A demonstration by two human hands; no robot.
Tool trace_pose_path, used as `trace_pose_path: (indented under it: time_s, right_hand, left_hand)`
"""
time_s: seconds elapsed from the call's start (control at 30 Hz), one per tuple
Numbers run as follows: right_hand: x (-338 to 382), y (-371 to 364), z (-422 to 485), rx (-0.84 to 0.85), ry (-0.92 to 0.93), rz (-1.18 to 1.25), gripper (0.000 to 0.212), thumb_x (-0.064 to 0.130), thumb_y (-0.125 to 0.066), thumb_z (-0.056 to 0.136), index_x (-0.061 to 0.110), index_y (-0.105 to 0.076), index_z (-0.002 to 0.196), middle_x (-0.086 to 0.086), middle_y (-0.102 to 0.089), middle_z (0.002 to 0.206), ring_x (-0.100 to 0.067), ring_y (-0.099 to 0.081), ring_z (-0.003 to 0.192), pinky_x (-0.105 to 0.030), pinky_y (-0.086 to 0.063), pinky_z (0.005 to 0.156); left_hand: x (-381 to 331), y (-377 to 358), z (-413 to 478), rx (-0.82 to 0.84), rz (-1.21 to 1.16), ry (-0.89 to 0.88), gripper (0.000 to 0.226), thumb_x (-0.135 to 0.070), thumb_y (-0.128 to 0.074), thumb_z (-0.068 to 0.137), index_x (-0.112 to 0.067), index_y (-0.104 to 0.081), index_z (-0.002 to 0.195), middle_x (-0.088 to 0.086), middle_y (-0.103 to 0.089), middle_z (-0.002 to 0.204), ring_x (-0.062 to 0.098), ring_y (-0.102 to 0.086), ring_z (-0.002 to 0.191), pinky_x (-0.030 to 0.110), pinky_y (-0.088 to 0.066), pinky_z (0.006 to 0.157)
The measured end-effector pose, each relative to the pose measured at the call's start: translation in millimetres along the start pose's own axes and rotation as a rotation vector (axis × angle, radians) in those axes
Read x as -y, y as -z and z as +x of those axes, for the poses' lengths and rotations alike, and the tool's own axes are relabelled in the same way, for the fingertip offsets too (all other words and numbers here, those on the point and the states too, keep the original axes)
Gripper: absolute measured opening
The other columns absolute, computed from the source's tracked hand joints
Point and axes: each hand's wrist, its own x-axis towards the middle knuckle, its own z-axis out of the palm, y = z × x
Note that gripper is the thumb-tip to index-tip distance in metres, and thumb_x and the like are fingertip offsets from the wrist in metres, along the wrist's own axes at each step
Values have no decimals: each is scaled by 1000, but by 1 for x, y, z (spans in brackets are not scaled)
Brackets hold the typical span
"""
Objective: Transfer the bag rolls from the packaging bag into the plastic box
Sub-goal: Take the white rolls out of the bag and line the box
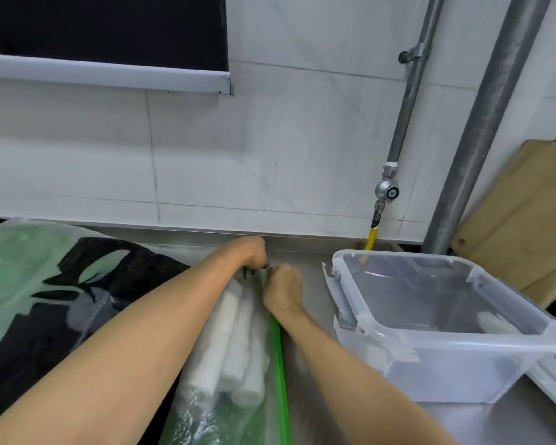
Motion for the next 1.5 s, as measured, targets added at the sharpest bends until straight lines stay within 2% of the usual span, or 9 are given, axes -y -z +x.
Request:
trace_pose_path:
  time_s: [0.13, 0.3, 0.47, 0.57, 0.77, 0.87, 1.0, 1.2, 1.5]
  right_hand:
    - [1, 5, -2, -6, -28, 97, 30, 11, -40, 97, -8, -63, 100, -24, -62, 113, -37, -55, 108, -35, -42, 81]
    - [-3, 2, 0, 16, -108, 174, 33, 20, -36, 100, -4, -57, 110, -21, -58, 120, -34, -53, 113, -31, -41, 80]
    - [-6, -3, 3, 6, -175, 170, 38, 26, -31, 102, -1, -52, 118, -19, -55, 126, -32, -53, 116, -30, -41, 83]
    - [-6, -3, 4, 29, -191, 145, 39, 27, -30, 102, -1, -49, 123, -20, -53, 129, -33, -51, 118, -32, -42, 88]
    - [-7, -4, -2, 73, -208, 116, 41, 29, -29, 102, 0, -46, 125, -18, -53, 129, -33, -52, 118, -31, -42, 86]
    - [-9, -3, -8, 87, -204, 109, 39, 28, -30, 102, 1, -47, 123, -16, -54, 128, -32, -53, 116, -27, -37, 78]
    - [-9, 1, -19, 107, -207, 106, 39, 28, -29, 102, 0, -46, 123, -17, -53, 128, -32, -52, 117, -29, -38, 81]
    - [-12, 10, -41, 142, -202, 68, 40, 30, -26, 103, 3, -46, 124, -14, -53, 129, -30, -52, 118, -32, -40, 88]
    - [-13, 26, -81, 245, -131, -90, 31, 21, -30, 101, 3, -45, 121, -14, -51, 129, -30, -51, 119, -33, -43, 93]
  left_hand:
    - [0, -5, 1, 3, 16, 28, 31, -21, -53, 93, 7, -67, 94, 27, -64, 107, 33, -52, 78, 30, -39, 56]
    - [1, -8, 3, -35, -69, 60, 35, -24, -52, 94, 6, -65, 107, 20, -66, 114, 29, -62, 108, 33, -49, 86]
    - [4, -11, 7, -43, -115, 75, 23, -20, -54, 92, -6, -61, 75, 17, -69, 110, 27, -65, 103, 30, -49, 77]
    - [6, -12, 10, -55, -146, 83, 22, -18, -56, 90, -7, -59, 72, 15, -70, 105, 27, -66, 97, 32, -50, 77]
    - [9, -16, 15, -76, -191, 109, 28, -15, -57, 88, -11, -50, 61, 8, -59, 78, 20, -55, 69, 26, -44, 59]
    - [9, -17, 15, -84, -176, 114, 28, -14, -57, 87, -10, -50, 60, 6, -56, 69, 22, -56, 73, 28, -44, 64]
    - [8, -19, 15, -103, -161, 113, 29, -14, -57, 87, -11, -46, 59, 7, -57, 77, 26, -64, 88, 29, -45, 69]
    - [4, -21, 9, -132, -104, 114, 7, -14, -57, 86, -8, -59, 88, 12, -65, 108, 28, -63, 99, 33, -48, 77]
    - [-5, -24, -4, -233, 75, 144, 30, -8, -47, 89, -9, -54, 118, 9, -57, 125, 27, -55, 115, 34, -45, 88]
